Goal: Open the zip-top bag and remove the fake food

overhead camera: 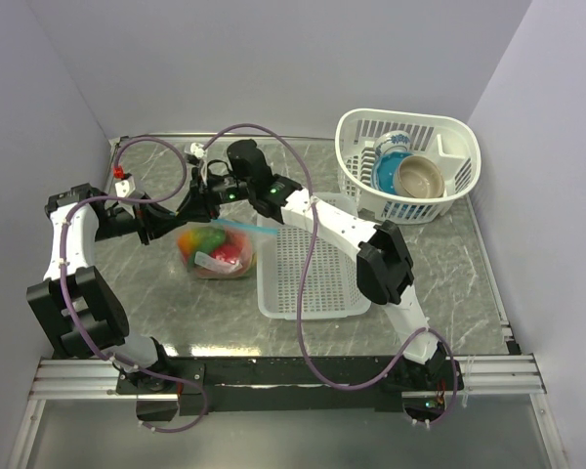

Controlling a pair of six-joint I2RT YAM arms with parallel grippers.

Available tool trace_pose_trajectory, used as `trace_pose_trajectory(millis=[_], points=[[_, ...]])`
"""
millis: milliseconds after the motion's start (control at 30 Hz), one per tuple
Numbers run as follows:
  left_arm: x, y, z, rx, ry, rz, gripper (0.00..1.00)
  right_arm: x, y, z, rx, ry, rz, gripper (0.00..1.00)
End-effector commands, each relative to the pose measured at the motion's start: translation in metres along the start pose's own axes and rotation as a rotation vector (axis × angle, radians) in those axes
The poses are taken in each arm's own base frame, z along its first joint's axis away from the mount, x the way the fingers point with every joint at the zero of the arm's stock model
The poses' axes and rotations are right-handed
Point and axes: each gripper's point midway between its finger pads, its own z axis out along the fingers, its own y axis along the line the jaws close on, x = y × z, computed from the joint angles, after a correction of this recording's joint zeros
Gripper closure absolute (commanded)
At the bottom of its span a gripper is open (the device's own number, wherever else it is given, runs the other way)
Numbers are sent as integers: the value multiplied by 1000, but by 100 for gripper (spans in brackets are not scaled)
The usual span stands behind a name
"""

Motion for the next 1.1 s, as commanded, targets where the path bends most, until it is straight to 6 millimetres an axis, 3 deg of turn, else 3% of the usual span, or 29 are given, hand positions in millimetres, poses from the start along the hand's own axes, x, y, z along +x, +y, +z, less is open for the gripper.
trace_pose_trajectory(millis=[0, 400, 800, 1067], points=[[-24, -7, 5, 15, -122, -14, 84, -27, 5, -3, 22, -61, -54, 87], [-19, -8, 5, 15, -109, -24, 84, -28, 4, -14, 77, -62, -84, 100], [-21, -6, 5, 15, -122, -22, 84, -19, -4, -55, 171, -38, -92, 100], [-24, -9, 4, 13, -122, -16, 84, -22, -4, -59, 149, -48, -79, 98]])
